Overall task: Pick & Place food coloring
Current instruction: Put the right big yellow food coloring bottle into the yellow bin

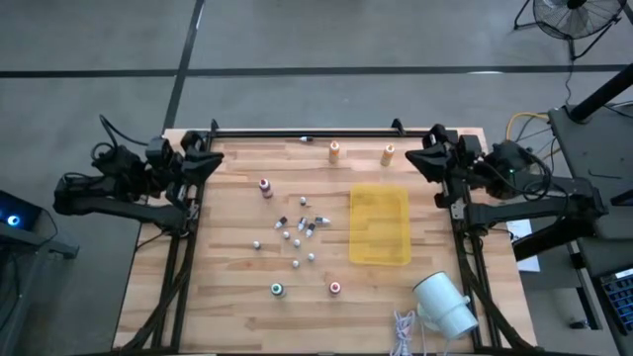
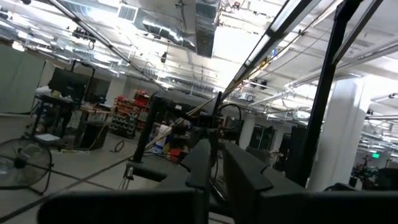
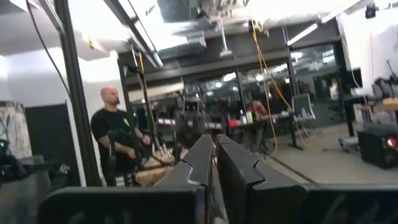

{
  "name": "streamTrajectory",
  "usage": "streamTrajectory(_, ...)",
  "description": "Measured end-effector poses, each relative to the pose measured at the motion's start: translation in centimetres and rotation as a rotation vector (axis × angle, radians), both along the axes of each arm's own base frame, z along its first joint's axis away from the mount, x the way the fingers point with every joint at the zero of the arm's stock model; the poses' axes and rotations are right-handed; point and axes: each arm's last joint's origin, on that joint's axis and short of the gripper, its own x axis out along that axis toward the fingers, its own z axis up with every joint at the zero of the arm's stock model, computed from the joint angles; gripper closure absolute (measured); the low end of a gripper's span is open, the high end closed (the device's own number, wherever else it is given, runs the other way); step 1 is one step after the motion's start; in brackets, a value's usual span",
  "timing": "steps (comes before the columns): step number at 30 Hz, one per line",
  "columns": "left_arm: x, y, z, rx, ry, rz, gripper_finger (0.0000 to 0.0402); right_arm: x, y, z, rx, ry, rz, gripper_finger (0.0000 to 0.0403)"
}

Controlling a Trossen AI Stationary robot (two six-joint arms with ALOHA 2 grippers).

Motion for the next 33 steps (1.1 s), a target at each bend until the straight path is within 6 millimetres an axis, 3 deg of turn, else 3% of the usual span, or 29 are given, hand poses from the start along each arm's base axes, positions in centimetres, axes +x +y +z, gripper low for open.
streamTrajectory(8,0.5,0.0,0.2,0.007,0.013,0.002,0.0317,0.0,-0.1,0.8,0.03,0.034,-0.021,0.0332)
streamTrajectory(21,1.5,-0.1,0.3,0.029,0.003,0.014,0.0312,-0.6,-0.3,2.5,0.12,0.005,-0.066,0.022)
streamTrajectory(27,1.4,0.0,2.0,0.04,-0.022,0.048,0.0305,-0.8,-0.3,4.4,0.119,0.108,-0.105,0.0178)
streamTrajectory(33,1.1,0.1,4.4,0.073,-0.023,0.069,0.0273,-1.1,-0.4,7.3,0.051,0.198,-0.152,0.0141)
